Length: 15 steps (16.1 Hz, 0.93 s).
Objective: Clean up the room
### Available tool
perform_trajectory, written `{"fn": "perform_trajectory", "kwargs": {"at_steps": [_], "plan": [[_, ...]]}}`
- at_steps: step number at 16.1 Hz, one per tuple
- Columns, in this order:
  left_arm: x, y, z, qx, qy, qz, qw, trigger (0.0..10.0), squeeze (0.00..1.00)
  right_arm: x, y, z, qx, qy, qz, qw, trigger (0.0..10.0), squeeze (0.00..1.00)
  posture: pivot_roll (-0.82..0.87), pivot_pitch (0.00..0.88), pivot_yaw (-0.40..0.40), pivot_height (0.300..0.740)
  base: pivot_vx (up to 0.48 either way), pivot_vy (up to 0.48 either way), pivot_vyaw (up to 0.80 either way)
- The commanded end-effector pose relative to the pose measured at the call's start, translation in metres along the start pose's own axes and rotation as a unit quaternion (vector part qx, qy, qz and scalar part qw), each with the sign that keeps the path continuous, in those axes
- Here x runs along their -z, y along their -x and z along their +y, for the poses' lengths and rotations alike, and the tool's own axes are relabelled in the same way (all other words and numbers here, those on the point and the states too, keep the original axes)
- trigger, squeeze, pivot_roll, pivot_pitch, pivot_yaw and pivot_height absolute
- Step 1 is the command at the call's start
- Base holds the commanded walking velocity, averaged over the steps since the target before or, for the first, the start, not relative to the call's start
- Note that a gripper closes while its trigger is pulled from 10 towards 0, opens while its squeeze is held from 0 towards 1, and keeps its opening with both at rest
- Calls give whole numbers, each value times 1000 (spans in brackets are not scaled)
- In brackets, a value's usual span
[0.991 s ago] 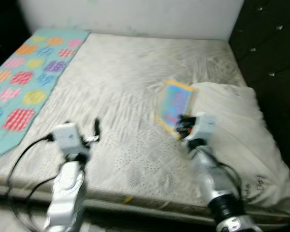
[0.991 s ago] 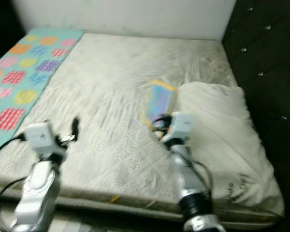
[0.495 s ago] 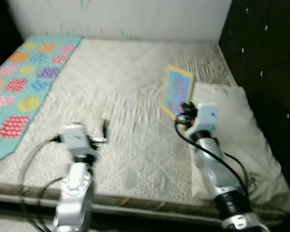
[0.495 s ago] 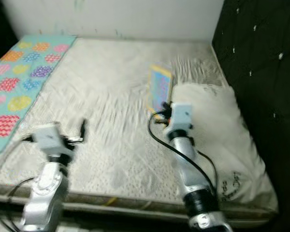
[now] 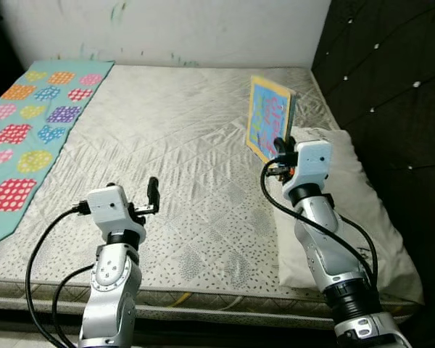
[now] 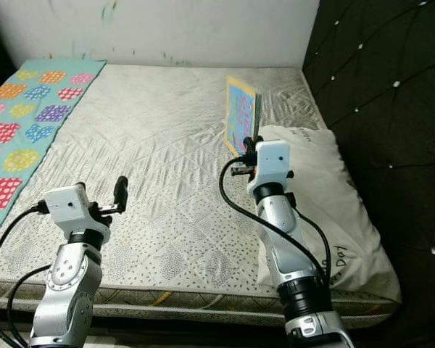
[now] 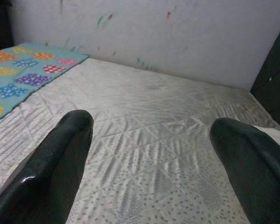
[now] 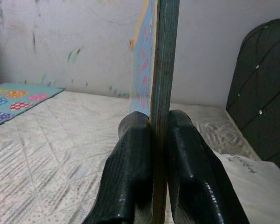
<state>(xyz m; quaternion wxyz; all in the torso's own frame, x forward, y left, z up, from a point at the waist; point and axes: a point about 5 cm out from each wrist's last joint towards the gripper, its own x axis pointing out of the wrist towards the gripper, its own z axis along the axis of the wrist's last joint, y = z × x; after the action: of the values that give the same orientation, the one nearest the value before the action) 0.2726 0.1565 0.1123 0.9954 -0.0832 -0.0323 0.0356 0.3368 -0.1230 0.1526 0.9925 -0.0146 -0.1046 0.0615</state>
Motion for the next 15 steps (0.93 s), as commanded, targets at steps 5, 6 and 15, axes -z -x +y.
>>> {"fn": "perform_trajectory", "kwargs": {"at_steps": [5,6,15], "plan": [[4,-1,1,-4,-1,7,1000,10000,0,-12,-3,-8,30,-35,-15,999,10000,0,41,0,17,740,0,0,0],[4,-1,1,-5,0,8,1000,10000,0,-11,-2,-8,30,-35,-14,999,10000,0,41,0,17,740,0,0,0],[9,1,3,-8,7,16,1000,10000,0,-3,6,-9,38,-10,5,999,10000,0,36,0,24,740,0,0,0]]}}
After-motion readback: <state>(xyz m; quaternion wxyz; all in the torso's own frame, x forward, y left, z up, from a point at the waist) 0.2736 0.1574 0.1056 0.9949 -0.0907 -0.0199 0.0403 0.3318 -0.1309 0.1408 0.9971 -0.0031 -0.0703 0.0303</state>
